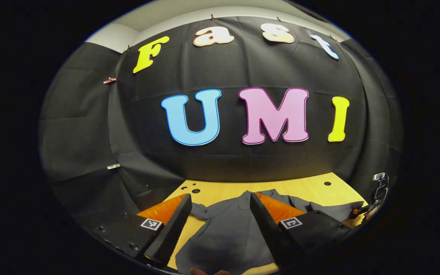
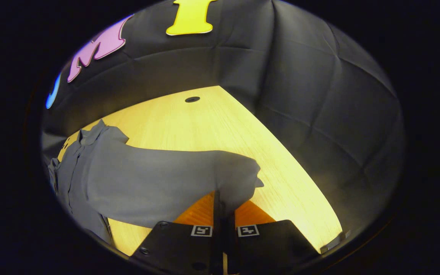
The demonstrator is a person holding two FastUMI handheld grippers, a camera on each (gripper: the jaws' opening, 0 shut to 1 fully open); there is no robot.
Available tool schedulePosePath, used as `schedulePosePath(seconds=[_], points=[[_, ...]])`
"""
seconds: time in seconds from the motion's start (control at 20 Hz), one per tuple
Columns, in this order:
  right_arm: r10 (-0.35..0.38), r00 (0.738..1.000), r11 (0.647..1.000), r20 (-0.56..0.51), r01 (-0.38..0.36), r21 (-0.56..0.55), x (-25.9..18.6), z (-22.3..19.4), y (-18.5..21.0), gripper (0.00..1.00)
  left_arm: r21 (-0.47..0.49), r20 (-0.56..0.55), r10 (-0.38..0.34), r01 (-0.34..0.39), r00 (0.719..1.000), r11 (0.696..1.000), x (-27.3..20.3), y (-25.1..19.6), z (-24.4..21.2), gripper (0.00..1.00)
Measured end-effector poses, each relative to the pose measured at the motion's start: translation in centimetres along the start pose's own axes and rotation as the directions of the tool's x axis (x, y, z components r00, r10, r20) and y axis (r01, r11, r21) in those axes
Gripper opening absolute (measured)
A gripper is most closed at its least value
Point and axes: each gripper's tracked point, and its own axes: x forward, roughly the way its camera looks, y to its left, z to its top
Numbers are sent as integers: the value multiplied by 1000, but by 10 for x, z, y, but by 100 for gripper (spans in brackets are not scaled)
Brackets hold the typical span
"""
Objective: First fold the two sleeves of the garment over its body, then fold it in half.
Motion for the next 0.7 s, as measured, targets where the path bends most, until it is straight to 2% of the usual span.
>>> schedulePosePath(seconds=[0.3, 0.55, 0.7], points=[[16, 983, 1000, 181, -14, -12, -71, 59, 28, 9, -14, 19, -39, 39, 999, 999, 8, 41, -6, 96], [21, 949, 1000, 313, -15, -21, -144, 108, 71, 9, -16, 39, -117, 118, 992, 993, 20, 76, -16, 96], [46, 923, 999, 383, -38, -28, -183, 134, 110, 9, -53, 35, -158, 160, 987, 986, 28, 93, -27, 96]])
